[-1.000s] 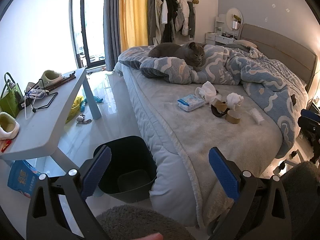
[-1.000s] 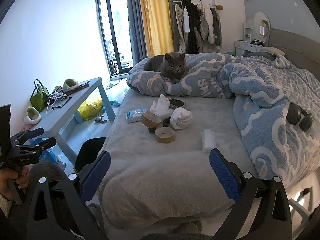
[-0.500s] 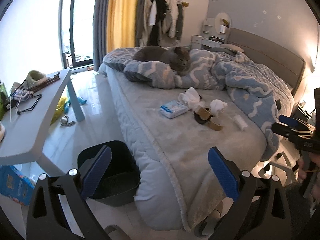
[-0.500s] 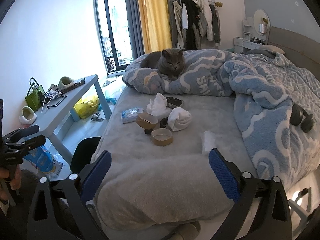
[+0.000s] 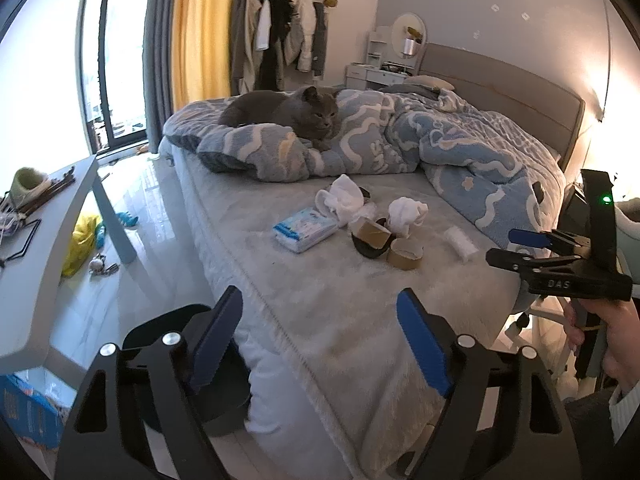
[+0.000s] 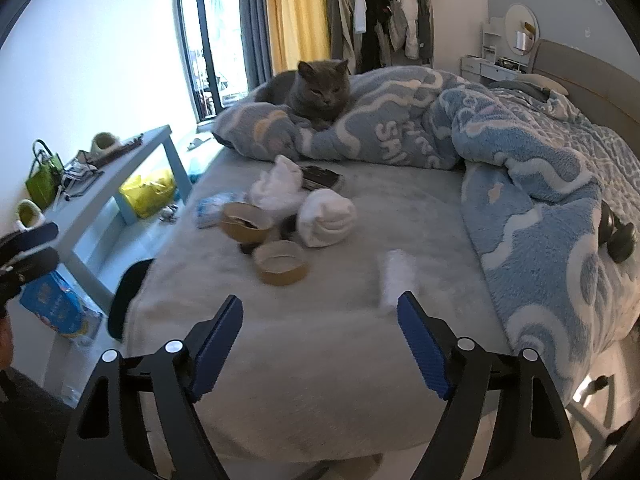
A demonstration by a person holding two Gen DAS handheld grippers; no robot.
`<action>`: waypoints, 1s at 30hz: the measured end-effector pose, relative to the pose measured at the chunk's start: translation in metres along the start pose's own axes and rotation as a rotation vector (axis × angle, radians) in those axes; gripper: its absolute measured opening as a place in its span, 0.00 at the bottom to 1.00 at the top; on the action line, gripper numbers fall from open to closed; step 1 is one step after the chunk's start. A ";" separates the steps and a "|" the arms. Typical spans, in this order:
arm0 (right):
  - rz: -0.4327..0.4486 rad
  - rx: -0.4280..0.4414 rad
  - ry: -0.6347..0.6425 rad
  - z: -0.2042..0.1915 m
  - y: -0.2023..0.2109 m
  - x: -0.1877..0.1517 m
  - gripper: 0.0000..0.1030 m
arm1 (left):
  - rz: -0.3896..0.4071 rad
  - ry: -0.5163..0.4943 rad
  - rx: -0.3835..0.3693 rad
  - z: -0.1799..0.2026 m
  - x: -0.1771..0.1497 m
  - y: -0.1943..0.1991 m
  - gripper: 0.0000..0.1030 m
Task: Collect trash
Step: 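Move the right tool to the clear bubble-wrap scrap and close on it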
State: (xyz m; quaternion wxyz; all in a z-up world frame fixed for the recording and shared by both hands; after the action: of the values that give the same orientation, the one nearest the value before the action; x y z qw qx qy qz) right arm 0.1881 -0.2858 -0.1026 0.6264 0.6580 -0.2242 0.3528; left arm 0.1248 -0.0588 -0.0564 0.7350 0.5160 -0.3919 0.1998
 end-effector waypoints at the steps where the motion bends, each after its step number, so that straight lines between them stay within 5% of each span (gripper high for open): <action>1: -0.003 -0.005 0.002 0.003 -0.005 0.001 0.75 | -0.004 -0.009 -0.006 0.002 0.001 -0.006 0.76; 11: -0.074 -0.049 -0.042 0.032 -0.053 0.001 0.56 | -0.066 -0.064 -0.049 0.018 0.012 -0.057 0.57; 30: -0.214 -0.026 -0.061 0.056 -0.118 -0.003 0.30 | -0.143 -0.107 -0.113 0.026 0.028 -0.116 0.50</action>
State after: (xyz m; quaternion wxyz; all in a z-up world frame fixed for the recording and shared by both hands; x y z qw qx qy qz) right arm 0.2830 -0.3277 -0.1814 0.6617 0.6805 -0.1764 0.2607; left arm 0.2137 -0.1308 -0.0999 0.7534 0.5102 -0.4035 0.0963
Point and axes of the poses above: each gripper's, at about its wrist camera, not at the fingertips, and y roughly against the way its jaws point, z to its right, x to its top, the point moved 9 cm from there along -y, roughly the way its jaws point, and after that the axes turned 9 degrees about -x, right-handed, at the moved point
